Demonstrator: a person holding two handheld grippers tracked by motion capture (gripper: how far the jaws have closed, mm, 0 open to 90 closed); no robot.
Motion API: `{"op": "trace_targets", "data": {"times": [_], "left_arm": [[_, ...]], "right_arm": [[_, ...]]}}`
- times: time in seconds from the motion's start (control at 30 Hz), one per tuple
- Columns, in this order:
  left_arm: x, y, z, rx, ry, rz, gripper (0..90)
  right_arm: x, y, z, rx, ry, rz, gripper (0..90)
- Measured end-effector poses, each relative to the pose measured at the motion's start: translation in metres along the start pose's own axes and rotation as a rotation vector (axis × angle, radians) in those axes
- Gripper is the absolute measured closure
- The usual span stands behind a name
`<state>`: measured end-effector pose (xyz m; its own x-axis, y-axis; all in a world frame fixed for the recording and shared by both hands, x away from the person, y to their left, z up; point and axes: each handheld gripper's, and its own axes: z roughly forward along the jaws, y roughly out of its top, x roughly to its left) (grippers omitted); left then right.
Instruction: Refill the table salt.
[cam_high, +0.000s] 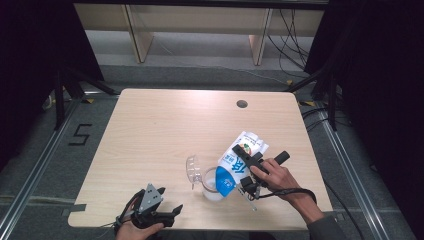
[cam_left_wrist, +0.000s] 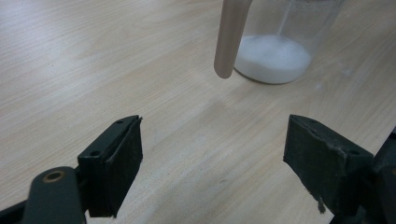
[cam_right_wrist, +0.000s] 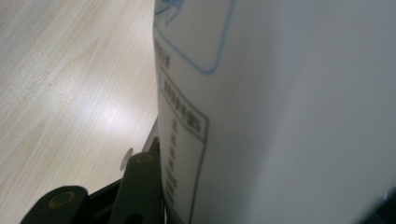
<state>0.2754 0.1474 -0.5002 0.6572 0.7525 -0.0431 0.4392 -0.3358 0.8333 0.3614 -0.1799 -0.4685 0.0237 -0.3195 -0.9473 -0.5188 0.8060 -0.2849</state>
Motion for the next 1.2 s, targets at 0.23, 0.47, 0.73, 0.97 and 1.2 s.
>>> {"op": "trace_targets", "data": {"times": [0.23,0.47,0.73,0.97,1.2], "left_arm": [[0.0009,0.0,-0.0001,0.008,0.002,0.01,19.0],[0.0007,-0.0001,-0.0001,0.004,-0.001,0.008,19.0],[0.0006,0.0001,-0.0004,0.007,0.001,0.007,19.0],[0.0005,0.0001,-0.0006,0.007,0.002,0.005,19.0],[0.0006,0.0002,-0.0007,0.007,0.002,0.005,19.0]], "right_arm": [[-0.0019,0.0,0.0005,-0.008,-0.008,-0.02,61.1],[-0.0007,0.0013,-0.0005,0.006,0.004,-0.024,61.2],[-0.0011,0.0017,-0.0003,0.004,0.005,-0.031,62.1],[-0.0008,0.0016,-0.0003,0.005,0.007,-0.035,62.7],[0.0004,0.0016,-0.0005,0.008,0.013,-0.021,63.5]]}}
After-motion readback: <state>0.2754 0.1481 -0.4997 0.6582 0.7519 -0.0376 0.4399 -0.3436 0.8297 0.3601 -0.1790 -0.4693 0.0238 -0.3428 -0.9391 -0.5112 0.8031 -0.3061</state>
